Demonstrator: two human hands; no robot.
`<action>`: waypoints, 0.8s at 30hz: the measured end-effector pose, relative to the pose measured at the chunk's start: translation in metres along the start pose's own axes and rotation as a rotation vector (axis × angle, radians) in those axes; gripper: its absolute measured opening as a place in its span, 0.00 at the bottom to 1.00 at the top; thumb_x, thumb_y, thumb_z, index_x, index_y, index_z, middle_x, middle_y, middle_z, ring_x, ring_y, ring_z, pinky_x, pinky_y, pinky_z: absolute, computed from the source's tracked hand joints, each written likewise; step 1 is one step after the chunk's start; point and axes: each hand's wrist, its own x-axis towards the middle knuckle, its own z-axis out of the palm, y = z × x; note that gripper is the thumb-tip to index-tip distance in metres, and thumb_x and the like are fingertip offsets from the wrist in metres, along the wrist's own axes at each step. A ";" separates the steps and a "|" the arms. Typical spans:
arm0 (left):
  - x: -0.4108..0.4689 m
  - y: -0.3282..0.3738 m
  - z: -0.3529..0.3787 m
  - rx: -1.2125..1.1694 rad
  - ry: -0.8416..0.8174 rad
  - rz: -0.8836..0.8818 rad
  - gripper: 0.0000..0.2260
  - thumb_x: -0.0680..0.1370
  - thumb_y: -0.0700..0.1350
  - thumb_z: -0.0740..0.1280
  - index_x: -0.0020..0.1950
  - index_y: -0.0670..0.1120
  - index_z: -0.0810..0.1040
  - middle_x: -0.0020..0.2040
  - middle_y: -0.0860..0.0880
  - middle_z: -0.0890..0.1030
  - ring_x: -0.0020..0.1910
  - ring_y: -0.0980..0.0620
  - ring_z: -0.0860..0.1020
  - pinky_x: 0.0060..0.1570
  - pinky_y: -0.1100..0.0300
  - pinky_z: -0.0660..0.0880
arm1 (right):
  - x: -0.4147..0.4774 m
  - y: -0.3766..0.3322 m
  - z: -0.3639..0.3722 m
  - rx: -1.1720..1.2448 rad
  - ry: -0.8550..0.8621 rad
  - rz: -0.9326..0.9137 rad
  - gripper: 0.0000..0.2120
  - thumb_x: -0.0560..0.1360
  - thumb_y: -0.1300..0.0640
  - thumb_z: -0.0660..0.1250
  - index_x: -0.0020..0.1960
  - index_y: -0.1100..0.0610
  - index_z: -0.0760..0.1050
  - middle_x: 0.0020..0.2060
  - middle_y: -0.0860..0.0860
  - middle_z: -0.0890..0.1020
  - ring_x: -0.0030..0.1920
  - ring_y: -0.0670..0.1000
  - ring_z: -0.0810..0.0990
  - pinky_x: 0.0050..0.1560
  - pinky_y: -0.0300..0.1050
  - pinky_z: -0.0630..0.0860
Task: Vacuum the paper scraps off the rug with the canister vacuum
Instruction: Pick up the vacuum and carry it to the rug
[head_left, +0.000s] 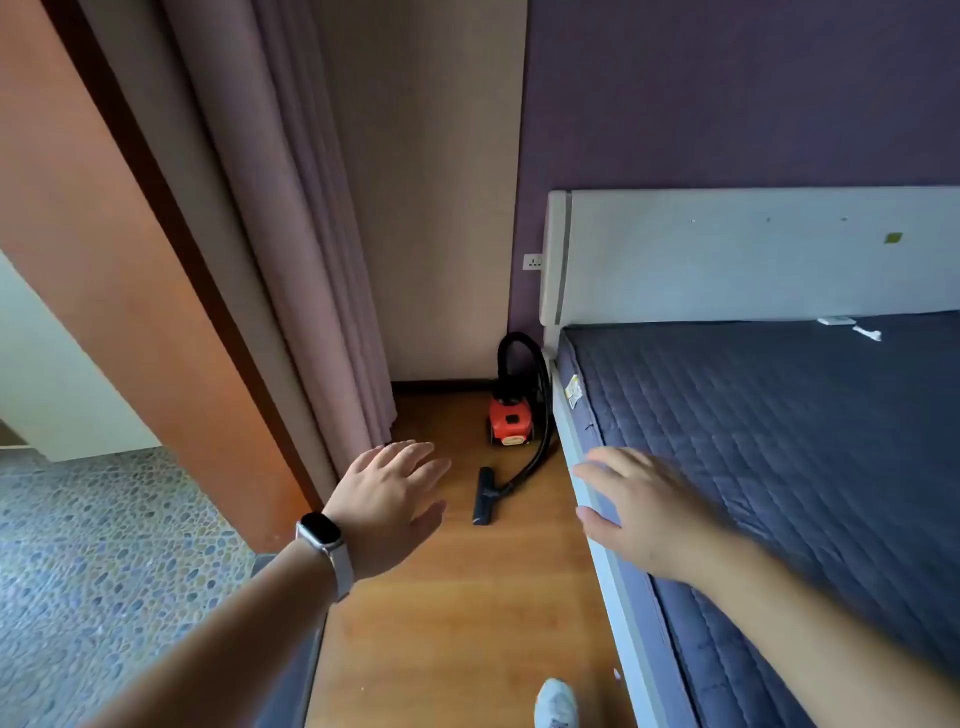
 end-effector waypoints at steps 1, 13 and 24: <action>0.017 -0.002 0.002 -0.043 -0.004 -0.026 0.26 0.78 0.63 0.52 0.73 0.55 0.70 0.72 0.51 0.72 0.71 0.48 0.69 0.69 0.49 0.66 | 0.015 0.012 0.006 0.011 0.007 0.004 0.30 0.75 0.38 0.48 0.71 0.50 0.71 0.66 0.44 0.73 0.66 0.48 0.71 0.63 0.46 0.67; 0.211 -0.013 0.008 -0.001 -0.023 -0.195 0.25 0.80 0.61 0.53 0.76 0.58 0.62 0.75 0.52 0.66 0.75 0.50 0.63 0.73 0.52 0.60 | 0.216 0.156 0.003 0.032 0.032 -0.131 0.24 0.80 0.42 0.56 0.74 0.48 0.66 0.69 0.44 0.69 0.66 0.49 0.70 0.60 0.45 0.67; 0.311 -0.098 0.034 0.009 -0.080 -0.204 0.27 0.79 0.63 0.50 0.76 0.57 0.63 0.76 0.51 0.66 0.75 0.49 0.62 0.73 0.51 0.58 | 0.358 0.170 0.013 0.051 0.010 -0.179 0.25 0.79 0.41 0.58 0.72 0.50 0.70 0.67 0.46 0.72 0.65 0.50 0.73 0.60 0.46 0.70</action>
